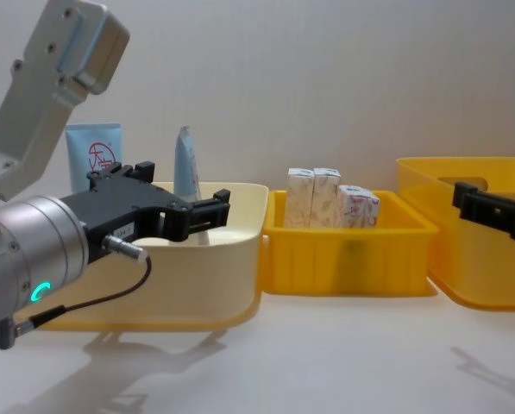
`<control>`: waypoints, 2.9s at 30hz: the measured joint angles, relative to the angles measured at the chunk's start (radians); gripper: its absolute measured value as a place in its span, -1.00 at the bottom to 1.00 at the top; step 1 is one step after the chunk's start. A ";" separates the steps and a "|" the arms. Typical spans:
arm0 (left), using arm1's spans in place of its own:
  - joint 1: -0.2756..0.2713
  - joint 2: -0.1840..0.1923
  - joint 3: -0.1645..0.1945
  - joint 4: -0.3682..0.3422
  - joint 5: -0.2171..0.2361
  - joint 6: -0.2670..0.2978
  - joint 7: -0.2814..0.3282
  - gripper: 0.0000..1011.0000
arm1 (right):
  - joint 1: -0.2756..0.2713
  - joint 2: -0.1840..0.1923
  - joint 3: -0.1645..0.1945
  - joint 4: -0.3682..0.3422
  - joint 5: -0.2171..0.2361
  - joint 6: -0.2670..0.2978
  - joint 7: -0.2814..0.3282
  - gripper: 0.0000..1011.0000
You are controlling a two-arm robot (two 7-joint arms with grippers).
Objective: Bimanual collaborative sorting of washing and personal care products
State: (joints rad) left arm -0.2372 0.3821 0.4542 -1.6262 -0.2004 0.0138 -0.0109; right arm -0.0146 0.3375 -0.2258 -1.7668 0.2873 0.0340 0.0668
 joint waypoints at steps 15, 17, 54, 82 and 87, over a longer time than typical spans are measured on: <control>0.000 0.000 0.000 0.000 0.000 0.000 0.000 0.98 | 0.000 0.000 0.000 0.000 0.000 0.000 0.000 0.98; 0.000 0.000 0.000 0.000 0.000 0.000 0.000 0.98 | 0.000 0.000 0.000 0.000 0.000 0.000 0.000 0.98; 0.000 0.000 0.000 0.000 0.000 0.000 0.000 0.98 | 0.000 0.000 0.000 0.000 0.000 0.000 0.000 0.98; 0.000 0.000 0.000 0.000 0.000 0.000 0.000 0.98 | 0.023 -0.009 -0.011 0.027 -0.007 -0.021 0.016 0.98; 0.000 0.000 0.000 0.000 0.000 0.000 0.000 0.98 | 0.057 -0.032 -0.024 0.068 -0.008 -0.033 0.030 0.98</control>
State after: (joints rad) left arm -0.2372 0.3821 0.4542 -1.6262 -0.2004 0.0138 -0.0109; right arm 0.0428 0.3057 -0.2495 -1.6992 0.2795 0.0007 0.0967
